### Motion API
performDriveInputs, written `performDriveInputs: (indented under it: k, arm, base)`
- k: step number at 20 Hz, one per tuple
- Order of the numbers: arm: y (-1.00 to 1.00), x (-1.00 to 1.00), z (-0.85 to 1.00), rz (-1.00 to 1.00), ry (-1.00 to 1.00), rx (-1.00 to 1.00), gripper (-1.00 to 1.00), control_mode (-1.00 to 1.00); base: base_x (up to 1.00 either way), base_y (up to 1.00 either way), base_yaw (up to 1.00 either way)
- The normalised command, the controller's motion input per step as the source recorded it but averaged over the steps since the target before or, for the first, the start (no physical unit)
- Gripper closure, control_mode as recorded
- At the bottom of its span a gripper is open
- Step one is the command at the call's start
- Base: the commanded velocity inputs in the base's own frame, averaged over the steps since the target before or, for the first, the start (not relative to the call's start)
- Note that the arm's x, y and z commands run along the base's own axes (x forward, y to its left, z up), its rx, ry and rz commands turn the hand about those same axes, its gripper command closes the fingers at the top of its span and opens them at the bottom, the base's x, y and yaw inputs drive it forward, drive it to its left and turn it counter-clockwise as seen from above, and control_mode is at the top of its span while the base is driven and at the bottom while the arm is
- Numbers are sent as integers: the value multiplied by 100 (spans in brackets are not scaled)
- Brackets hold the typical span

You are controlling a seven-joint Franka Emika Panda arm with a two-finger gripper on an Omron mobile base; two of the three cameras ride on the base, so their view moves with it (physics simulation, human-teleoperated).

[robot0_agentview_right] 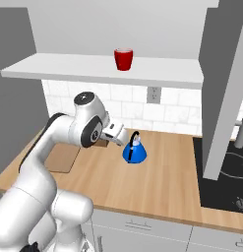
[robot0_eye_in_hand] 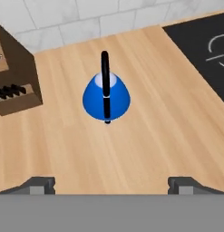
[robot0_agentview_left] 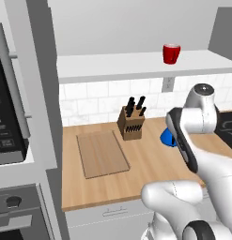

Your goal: Pick the kettle from the counter and place it on the tray. Then pick the mug from the cabinet and place it on the tray. Then close the cabinet doors.

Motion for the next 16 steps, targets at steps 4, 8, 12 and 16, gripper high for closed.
performDriveInputs:
  k: [4,8,12,16]
  arm:
    - [-50,54,-20,-8,9,0,-100,-100]
    - [-40,50,-12,-1,24,0,-100,-100]
    - [-9,40,-12,0,13,0,-100,-100]
    - [-5,35,-15,0,2,0,-100,-100]
  base:
    - [0,0,0]
    - [0,0,0]
    - [0,0,0]
    - [0,0,0]
